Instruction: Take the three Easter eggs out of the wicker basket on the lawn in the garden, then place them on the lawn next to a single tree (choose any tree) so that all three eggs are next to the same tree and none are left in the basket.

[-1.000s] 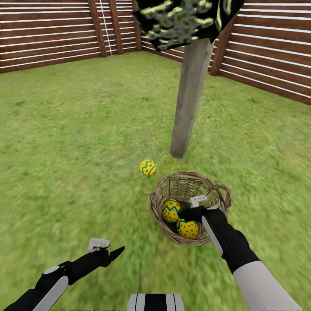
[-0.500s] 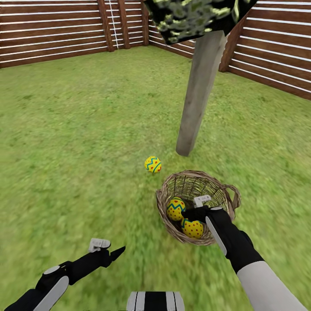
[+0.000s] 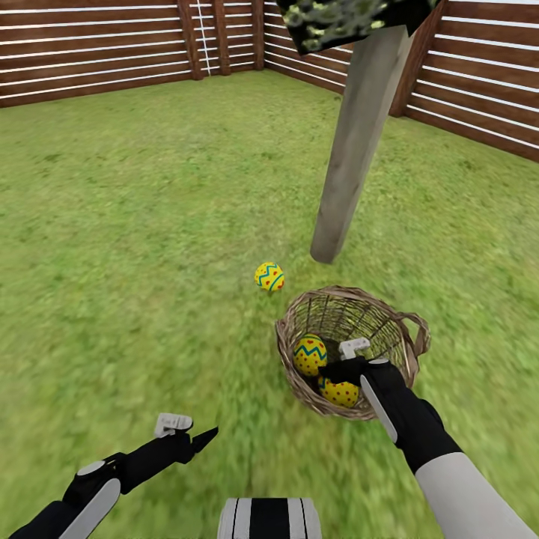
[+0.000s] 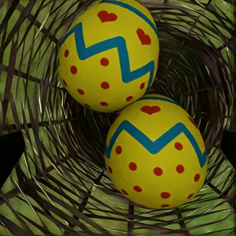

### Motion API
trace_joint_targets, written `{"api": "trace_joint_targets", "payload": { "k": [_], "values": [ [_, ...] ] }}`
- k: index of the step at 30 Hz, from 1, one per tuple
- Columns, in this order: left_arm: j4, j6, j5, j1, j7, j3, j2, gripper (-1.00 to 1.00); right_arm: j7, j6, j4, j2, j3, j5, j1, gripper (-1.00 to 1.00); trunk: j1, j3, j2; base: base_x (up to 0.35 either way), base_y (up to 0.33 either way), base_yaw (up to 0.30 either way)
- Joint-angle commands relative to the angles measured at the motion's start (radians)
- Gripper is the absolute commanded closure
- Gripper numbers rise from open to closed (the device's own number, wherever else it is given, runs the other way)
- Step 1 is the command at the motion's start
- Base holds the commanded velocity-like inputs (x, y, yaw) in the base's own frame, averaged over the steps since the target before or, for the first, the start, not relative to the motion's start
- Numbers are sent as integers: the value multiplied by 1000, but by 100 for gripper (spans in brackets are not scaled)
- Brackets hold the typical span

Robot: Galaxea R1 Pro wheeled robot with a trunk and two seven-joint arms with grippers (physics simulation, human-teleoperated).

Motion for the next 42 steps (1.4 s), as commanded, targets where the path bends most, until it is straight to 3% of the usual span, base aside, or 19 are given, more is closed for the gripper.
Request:
{"api": "trace_joint_targets", "payload": {
  "k": [1, 21, 32, 42],
  "values": [
    [-1, 6, 10, -1, 0, -1, 0, -100, -4, 4, -1, -3, 2, -9, -1, -100, 0, -1, 0, 0, 0, 0],
    [-7, 6, 10, -1, -2, 0, 1, -100, -4, 4, -2, -5, 2, -9, -1, -100, 0, -9, 0, 36, -29, 0],
    [-5, 6, 10, -1, -1, -1, 1, -100, -4, 6, -1, -5, -17, -9, -1, -100, 42, -45, -77, 0, 0, 0],
    [-1, 6, 10, -1, -1, -2, 0, -100, -4, 6, -3, -5, -26, -9, -1, -100, 47, -84, -80, 0, 0, 0]
  ]
}}
